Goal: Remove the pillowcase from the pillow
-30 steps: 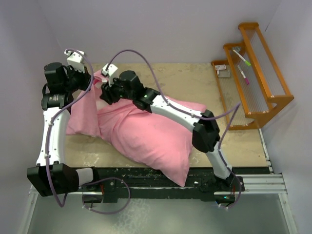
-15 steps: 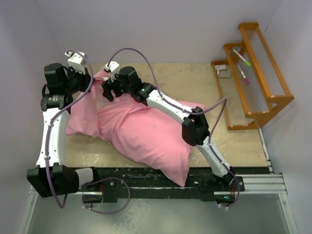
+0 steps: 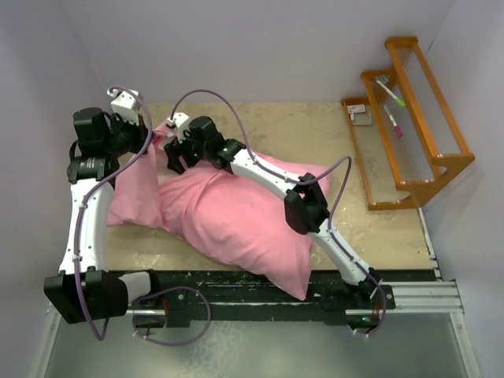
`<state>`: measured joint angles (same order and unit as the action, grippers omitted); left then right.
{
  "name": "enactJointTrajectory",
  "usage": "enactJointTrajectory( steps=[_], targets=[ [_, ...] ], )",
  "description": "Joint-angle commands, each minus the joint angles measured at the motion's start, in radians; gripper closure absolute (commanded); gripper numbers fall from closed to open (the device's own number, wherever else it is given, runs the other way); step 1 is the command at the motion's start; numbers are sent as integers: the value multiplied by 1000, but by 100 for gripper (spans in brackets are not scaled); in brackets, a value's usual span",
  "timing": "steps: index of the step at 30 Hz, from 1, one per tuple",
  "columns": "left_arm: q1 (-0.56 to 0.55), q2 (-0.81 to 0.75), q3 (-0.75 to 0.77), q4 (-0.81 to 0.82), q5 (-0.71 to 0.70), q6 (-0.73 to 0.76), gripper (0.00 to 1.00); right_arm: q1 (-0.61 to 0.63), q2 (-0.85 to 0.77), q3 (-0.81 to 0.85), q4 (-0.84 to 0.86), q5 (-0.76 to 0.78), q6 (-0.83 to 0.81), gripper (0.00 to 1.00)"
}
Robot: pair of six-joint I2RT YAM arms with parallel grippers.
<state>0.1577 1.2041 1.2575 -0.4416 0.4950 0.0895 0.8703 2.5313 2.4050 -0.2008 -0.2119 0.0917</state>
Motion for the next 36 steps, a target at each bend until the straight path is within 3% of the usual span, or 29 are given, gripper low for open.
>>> enactJointTrajectory(
  steps=[1, 6, 10, 13, 22, 30, 36],
  targets=[
    [26, -30, -13, 88, -14, 1, 100, 3, -1, -111, -159, 11, 20, 31],
    [64, 7, -78, 142, -93, 47, 100, 4, -55, -199, -12, 0, 85, 100],
    [113, 39, -111, 205, -117, 69, 100, 5, -210, -389, 286, -22, 142, 100],
    [147, 51, -79, 213, -70, 37, 100, 7, -326, -418, 396, 2, 145, 100],
    [173, 43, 250, 146, 178, -193, 100, 52, -656, -441, 743, 210, 36, 100],
    [174, 39, 566, 98, 184, -257, 100, 115, -668, -149, 736, 217, -47, 100],
    [172, -23, 591, 110, 195, -199, 100, 181, -713, -267, 774, 279, -165, 100]
  ],
)
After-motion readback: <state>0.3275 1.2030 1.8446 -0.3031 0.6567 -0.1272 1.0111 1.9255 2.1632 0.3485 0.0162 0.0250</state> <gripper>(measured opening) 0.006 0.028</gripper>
